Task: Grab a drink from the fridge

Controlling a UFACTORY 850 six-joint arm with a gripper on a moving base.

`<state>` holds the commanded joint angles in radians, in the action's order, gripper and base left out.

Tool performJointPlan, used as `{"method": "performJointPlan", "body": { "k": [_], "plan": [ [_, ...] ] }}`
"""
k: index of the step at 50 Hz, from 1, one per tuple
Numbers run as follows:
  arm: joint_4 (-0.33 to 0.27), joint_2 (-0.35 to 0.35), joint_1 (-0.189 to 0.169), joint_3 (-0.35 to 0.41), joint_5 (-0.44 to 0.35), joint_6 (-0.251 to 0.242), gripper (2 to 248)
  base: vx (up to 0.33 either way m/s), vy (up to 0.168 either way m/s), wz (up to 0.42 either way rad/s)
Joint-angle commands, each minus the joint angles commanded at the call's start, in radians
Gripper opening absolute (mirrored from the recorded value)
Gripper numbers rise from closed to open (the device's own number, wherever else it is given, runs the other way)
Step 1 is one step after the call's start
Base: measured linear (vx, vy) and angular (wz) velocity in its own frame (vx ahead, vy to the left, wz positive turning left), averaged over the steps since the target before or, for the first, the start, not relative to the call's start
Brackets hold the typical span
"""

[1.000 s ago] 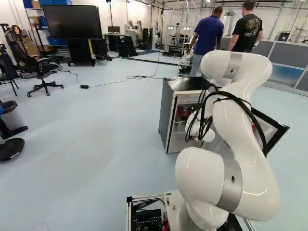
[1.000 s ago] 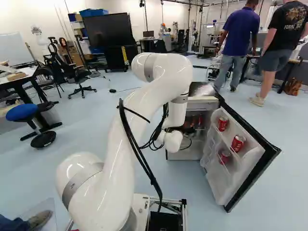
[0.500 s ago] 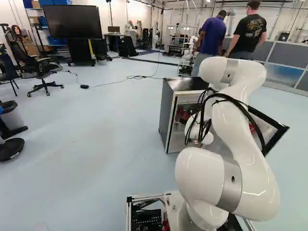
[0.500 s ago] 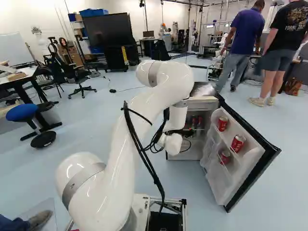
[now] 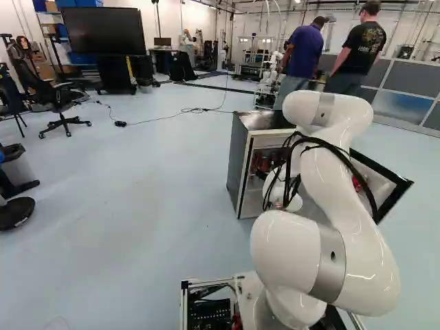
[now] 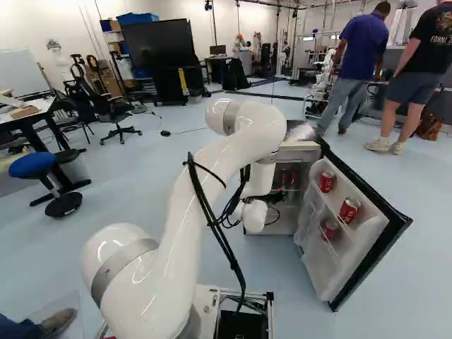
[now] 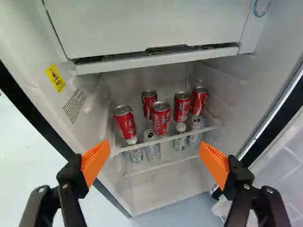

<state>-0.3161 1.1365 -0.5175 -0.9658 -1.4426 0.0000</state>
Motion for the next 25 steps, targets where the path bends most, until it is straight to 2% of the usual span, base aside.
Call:
{"method": "performJointPlan", "body": {
  "k": [25],
  "plan": [
    [0.0,0.086,0.009,-0.092,-0.037,0.0,247,0.0,0.0,0.0]
  ]
}}
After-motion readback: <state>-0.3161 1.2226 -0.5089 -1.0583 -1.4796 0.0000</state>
